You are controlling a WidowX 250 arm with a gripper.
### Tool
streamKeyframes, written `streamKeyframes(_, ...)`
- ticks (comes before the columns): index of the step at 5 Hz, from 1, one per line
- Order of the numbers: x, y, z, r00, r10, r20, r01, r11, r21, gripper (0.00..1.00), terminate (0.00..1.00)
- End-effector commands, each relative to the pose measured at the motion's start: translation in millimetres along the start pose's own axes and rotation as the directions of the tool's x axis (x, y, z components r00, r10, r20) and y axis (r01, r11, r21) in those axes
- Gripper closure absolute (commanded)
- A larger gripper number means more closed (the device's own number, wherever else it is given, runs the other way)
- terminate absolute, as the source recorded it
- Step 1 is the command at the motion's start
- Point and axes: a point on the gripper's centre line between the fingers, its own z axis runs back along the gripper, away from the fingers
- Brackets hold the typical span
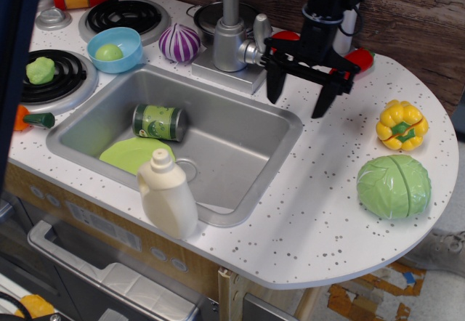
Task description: Put detergent in sink
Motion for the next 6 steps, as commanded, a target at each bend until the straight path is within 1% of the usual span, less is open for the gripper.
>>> streamKeyframes(1, -17.2, 41.5, 39.9, 0.979, 0.201, 0.047, -0.203, 0.978, 0.045, 0.0, 0.0)
streamKeyframes(2, -45.9, 59.0, 59.1, 0.944, 0.33, 0.019, -0.329, 0.931, 0.158, 0.0, 0.0)
streamKeyframes(3, -76.4, 75.4, 72.6, 0.885, 0.463, 0.04, -0.459, 0.856, 0.237, 0.0, 0.0)
streamKeyframes(4, -107.8, 84.4, 75.4, 0.777, 0.621, 0.104, -0.623, 0.736, 0.265, 0.0, 0.0)
streamKeyframes(5, -129.9, 83.2, 77.7, 0.679, 0.725, 0.111, -0.726, 0.643, 0.242, 0.0, 0.0)
streamKeyframes(6, -142.0, 77.1, 69.2, 0.573, 0.804, 0.158, -0.817, 0.546, 0.185, 0.0, 0.0)
